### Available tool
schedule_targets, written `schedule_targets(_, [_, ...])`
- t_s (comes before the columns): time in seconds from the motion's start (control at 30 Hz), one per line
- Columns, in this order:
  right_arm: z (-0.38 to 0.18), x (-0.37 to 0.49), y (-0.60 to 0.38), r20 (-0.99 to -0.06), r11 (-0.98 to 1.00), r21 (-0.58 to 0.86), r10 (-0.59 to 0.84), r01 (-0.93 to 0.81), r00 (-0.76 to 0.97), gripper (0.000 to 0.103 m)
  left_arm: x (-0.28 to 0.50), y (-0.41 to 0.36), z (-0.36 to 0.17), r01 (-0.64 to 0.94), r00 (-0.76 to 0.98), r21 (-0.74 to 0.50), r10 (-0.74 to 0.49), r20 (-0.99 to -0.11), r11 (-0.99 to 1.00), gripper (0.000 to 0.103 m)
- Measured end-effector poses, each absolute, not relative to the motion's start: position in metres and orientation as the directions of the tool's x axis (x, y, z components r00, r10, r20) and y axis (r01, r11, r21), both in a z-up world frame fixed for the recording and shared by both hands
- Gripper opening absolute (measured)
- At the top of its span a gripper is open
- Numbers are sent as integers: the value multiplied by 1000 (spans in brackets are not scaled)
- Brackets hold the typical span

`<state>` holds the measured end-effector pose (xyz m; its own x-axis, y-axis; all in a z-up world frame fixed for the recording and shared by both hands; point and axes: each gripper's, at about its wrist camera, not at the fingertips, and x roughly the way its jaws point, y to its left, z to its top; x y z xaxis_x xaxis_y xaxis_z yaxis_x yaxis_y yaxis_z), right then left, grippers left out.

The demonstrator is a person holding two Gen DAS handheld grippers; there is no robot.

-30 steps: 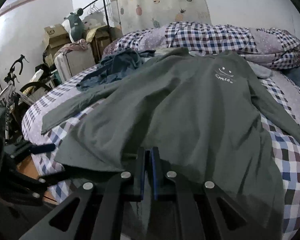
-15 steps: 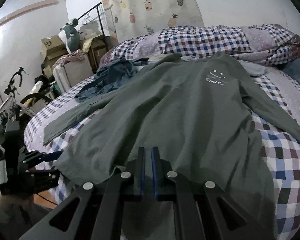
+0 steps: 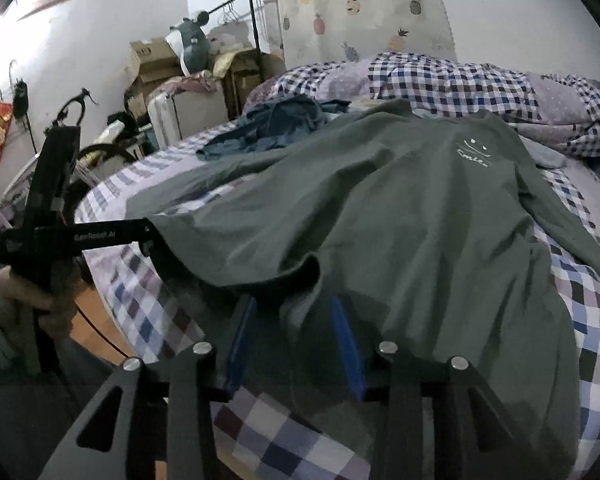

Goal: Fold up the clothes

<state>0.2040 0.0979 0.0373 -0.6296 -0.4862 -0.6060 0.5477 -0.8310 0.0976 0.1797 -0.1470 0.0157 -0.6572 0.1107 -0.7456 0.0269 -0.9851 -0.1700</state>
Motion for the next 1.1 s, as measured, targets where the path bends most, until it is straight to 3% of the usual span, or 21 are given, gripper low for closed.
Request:
schedule_targets(0.1, [33, 204, 94, -624, -835, 65, -461, 546, -631, 43, 179, -145, 10, 46, -639, -110, 56, -768, -993, 35])
schedule_targets(0.27, [29, 204, 90, -631, -829, 52, -460, 557, -625, 43, 185, -175, 19, 134, -696, -228, 72, -714, -964, 34])
schedule_targets(0.3, [28, 205, 89, -632, -828, 50, -459, 558, -624, 43, 187, -178, 22, 143, -710, -224, 58, -702, -964, 26])
schedule_targets(0.33, [27, 205, 88, -633, -828, 48, -458, 559, -624, 43, 188, -177, 25, 136, -721, -213, 51, -691, -967, 9])
schedule_targets(0.37, [26, 205, 87, -635, -828, 46, -457, 559, -623, 43, 190, -177, 27, 130, -732, -203, 44, -680, -971, 3])
schedule_targets(0.73, [10, 217, 73, -627, -859, -73, -355, 506, -693, 43, 213, -183, 74, 96, -835, -196, 28, -549, -976, 0])
schedule_targets(0.9, [7, 233, 60, -590, -847, -201, -296, 492, -751, 43, 218, -173, 113, 30, -872, -134, 39, -489, -991, 0])
schedule_targets(1.1, [17, 232, 79, -532, -881, -308, -153, 359, -833, 43, 219, -169, 150, -22, -886, -110, 70, -458, -994, 0])
